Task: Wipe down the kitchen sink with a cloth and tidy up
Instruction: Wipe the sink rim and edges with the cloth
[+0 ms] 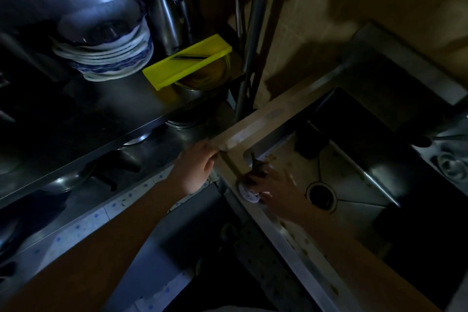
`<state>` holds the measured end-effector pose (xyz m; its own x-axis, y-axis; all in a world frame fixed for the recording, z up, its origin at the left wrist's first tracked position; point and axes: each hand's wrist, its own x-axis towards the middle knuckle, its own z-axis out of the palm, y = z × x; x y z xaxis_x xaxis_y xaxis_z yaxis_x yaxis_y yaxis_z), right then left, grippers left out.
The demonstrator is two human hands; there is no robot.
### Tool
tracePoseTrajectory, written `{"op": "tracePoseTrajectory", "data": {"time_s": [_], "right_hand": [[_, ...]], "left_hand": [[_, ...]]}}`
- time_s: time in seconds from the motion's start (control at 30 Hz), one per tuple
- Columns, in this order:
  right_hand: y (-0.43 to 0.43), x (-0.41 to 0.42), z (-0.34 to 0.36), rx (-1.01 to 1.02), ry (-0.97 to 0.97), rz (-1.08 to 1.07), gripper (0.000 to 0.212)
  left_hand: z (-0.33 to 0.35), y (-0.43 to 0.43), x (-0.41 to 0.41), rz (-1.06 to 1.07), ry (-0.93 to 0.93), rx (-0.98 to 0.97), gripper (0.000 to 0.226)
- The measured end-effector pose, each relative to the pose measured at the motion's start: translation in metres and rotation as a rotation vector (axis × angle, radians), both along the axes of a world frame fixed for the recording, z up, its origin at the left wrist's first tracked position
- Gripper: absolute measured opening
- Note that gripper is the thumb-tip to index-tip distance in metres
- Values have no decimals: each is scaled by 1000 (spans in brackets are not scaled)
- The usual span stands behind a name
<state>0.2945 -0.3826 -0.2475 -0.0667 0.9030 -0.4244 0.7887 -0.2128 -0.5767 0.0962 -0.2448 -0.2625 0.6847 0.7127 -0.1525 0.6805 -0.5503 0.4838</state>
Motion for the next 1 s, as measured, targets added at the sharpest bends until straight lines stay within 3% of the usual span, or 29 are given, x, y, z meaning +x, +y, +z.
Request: {"op": "tracePoseTrajectory", "data": {"time_s": [0.1,0.37,0.47,0.67,0.73,0.8,0.83,0.87,0.9,0.93,1.0], "right_hand": [[-25,-5,-1,-13,-1,-125,44],[-41,-10,-1,-3,163,-349,40],[-42,-13,-9,31,36,-437,17],[-13,-23,-19,87,12,-425,49],[5,-28,-16,52,-14,-335,45],[17,-37,-8,56,48,48,39],[23,-40,-5,177,271,146,40],[29,-41,-13,39,54,110,43],[36,-42,-15,-27,58,-120,46],[38,-39,-19,31,-325,-273,47],[34,-43,-19,100,-239,-226,47]], "left_hand": [[-1,-5,5,25,44,-46,37],[-2,-16,12,-25,-49,-34,33],[-1,-18,15,-46,-39,-34,32],[-2,-11,21,-32,21,-40,32],[-2,-7,21,-15,29,-36,33],[-1,-2,21,3,34,-39,33],[1,1,21,11,38,-44,33],[2,4,21,18,42,-47,33],[3,6,21,19,43,-45,33],[4,9,20,17,40,-39,34],[5,10,20,20,26,-20,34]]}}
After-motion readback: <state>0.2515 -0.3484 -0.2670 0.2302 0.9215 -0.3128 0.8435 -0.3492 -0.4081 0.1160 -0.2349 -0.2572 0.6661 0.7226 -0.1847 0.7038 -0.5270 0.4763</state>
